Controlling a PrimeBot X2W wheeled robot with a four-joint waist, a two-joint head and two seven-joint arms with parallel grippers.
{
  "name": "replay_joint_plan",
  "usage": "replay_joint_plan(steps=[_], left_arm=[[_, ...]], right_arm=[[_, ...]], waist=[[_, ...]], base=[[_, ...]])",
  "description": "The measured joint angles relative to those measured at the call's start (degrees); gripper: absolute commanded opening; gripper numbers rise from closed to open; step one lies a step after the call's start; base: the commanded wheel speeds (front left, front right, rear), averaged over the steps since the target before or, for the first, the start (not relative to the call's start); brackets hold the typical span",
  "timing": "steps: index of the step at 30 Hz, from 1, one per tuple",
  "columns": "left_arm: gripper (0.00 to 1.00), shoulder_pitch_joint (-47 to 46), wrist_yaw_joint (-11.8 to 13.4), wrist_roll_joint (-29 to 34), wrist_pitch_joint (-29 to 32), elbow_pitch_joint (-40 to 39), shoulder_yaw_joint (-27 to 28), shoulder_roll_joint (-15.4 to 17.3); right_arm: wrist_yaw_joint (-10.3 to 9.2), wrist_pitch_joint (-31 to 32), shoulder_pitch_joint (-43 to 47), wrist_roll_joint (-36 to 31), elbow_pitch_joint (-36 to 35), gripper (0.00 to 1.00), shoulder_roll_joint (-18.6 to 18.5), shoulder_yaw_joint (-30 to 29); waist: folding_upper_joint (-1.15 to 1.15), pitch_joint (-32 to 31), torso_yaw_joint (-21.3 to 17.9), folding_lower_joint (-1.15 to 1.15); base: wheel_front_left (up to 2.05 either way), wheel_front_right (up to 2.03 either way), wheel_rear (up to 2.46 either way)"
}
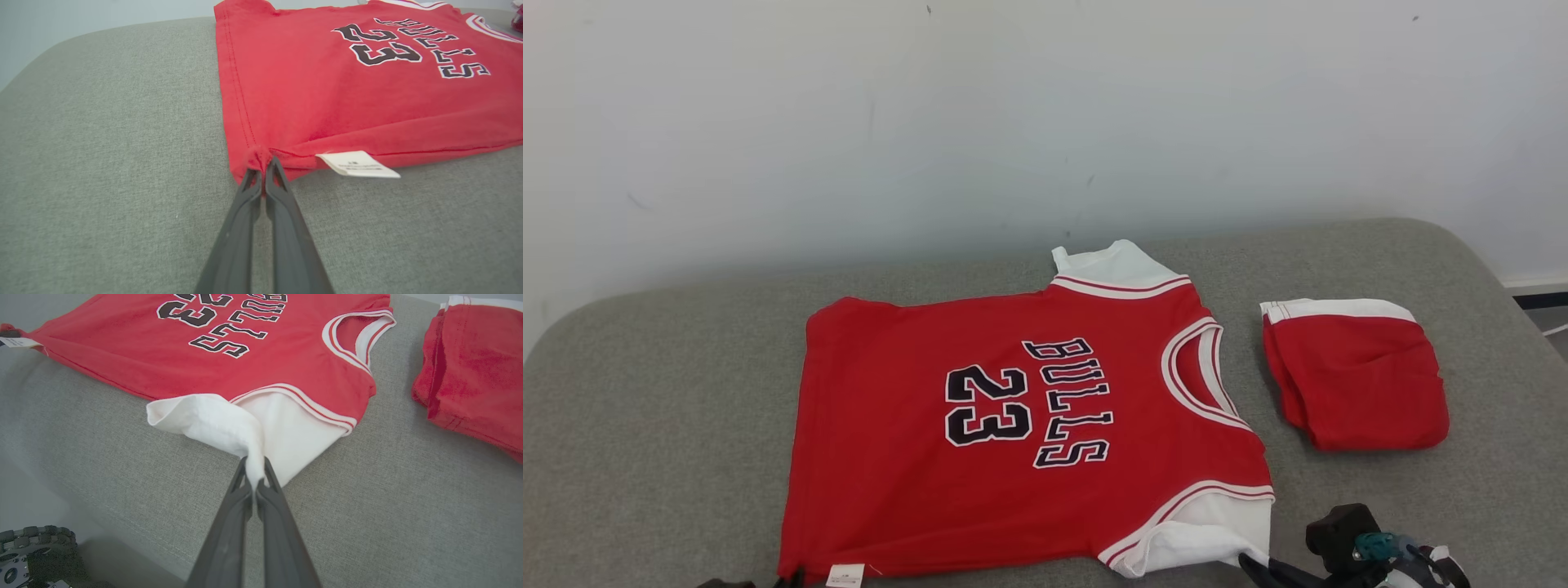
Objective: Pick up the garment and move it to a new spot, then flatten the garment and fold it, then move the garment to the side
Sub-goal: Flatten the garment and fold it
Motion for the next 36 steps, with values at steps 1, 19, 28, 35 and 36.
replay_joint_plan(steps=[1, 19, 28, 35, 36], left_arm=[[0.47, 0.0, 0.0, 0.1, 0.0, 0.1, -0.1, 0.0], [1.0, 1.5, 7.9, -2.2, 0.0, -9.6, 8.0, -0.2], [1.0, 6.2, 8.4, -2.4, -0.1, -22.1, 9.0, -2.3], [1.0, 10.1, 8.6, -3.1, -0.1, -26.5, 8.7, -1.9], [1.0, 10.6, 8.6, -3.1, -0.1, -27.0, 8.5, -1.7]], right_arm=[[0.01, 0.1, 0.0, 0.0, 0.2, 0.5, 0.4, 0.3], [-5.42, -6.3, 0.0, 1.3, -0.1, 1.0, 1.7, -8.3], [-6.82, -14.8, 0.1, 2.0, -2.4, 1.0, 5.0, -14.8], [-7.09, -19.1, 2.6, 0.7, -1.8, 1.0, 6.5, -18.1], [-7.11, -19.6, 3.3, 0.7, -1.5, 1.0, 6.5, -18.7]], waist=[[0.0, 0.2, 0.1, 0.0], [0.0, -0.5, 1.0, 0.0], [0.0, -2.9, 0.6, 0.0], [0.0, -4.7, -0.8, 0.0], [0.0, -4.9, -1.0, 0.0]], base=[[0.0, 0.0, 0.0], [0.0, 0.0, 0.0], [0.0, 0.0, 0.0], [0.0, 0.0, 0.0], [0.0, 0.0, 0.0]])
